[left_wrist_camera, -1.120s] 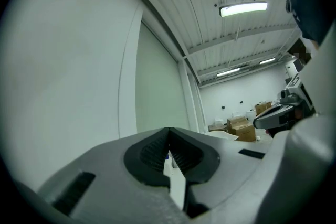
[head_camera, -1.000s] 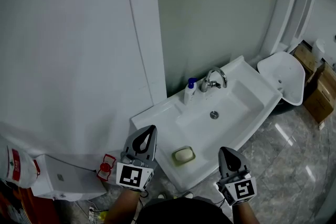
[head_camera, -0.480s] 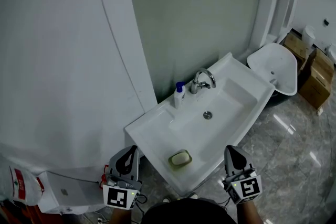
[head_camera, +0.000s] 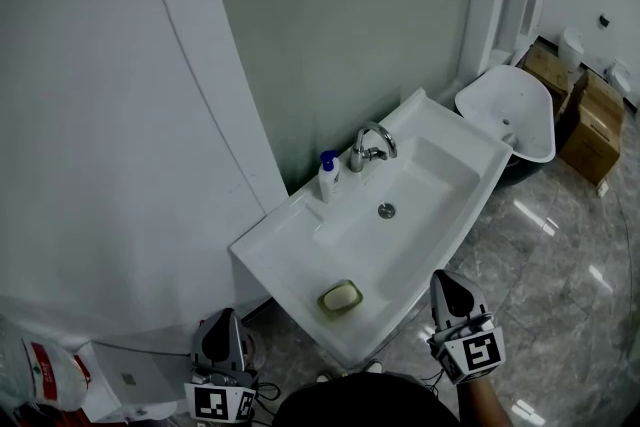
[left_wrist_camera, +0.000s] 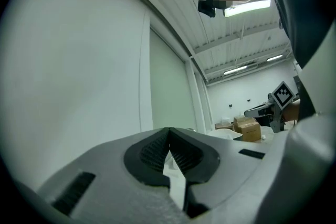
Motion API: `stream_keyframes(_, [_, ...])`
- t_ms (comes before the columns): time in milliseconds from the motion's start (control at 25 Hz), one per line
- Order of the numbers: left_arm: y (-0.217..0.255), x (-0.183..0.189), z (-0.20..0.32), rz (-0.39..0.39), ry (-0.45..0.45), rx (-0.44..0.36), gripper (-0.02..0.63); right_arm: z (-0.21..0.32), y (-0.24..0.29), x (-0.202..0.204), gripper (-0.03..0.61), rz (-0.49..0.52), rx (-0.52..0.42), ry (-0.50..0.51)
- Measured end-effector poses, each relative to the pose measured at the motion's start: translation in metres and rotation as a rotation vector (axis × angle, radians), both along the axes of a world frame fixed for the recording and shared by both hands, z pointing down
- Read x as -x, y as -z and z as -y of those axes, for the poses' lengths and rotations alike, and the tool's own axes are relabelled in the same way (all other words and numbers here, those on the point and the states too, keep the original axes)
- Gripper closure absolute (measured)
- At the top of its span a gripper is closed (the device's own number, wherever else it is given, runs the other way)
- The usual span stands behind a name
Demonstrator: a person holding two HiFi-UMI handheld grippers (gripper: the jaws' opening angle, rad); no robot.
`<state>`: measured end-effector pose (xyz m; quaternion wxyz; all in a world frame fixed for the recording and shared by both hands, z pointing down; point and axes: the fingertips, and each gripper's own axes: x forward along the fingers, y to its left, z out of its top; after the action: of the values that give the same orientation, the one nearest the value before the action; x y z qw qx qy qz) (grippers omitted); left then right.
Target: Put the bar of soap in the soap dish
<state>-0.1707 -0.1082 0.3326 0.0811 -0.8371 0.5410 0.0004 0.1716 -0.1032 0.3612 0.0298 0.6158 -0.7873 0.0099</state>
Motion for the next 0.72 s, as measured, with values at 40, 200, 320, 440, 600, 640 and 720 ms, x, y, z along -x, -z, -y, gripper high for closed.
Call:
stream_keyframes(40, [-0.001,-0.002,0.000,-0.005,-0.008,0.003,0.594,-0.001,0.001,0.002,0.568,-0.005,0.002,0.001])
stream_keyframes(200, [-0.003,-0.013,-0.004,-0.017,-0.054,0.020,0.594,-0.005,0.005,0.014,0.568,-0.016,0.004,0.014])
stream_keyframes(320, [-0.005,-0.011,-0.008,-0.028,-0.070,0.022,0.594,-0.009,0.007,0.025,0.568,-0.019,0.006,0.025])
stream_keyframes(440, [-0.008,-0.005,-0.011,-0.036,-0.068,0.042,0.594,-0.015,0.008,0.036,0.568,-0.022,0.009,0.037])
stream_keyframes(600, [-0.009,0.003,-0.015,-0.037,-0.071,0.053,0.594,-0.024,0.009,0.046,0.568,-0.024,0.019,0.036])
stream_keyframes(640, [-0.009,0.005,-0.017,-0.034,-0.075,0.055,0.594,-0.027,0.008,0.049,0.568,-0.025,0.023,0.034])
stream_keyframes(720, [-0.012,0.009,-0.020,-0.038,-0.083,0.060,0.594,-0.031,0.006,0.053,0.568,-0.027,0.030,0.031])
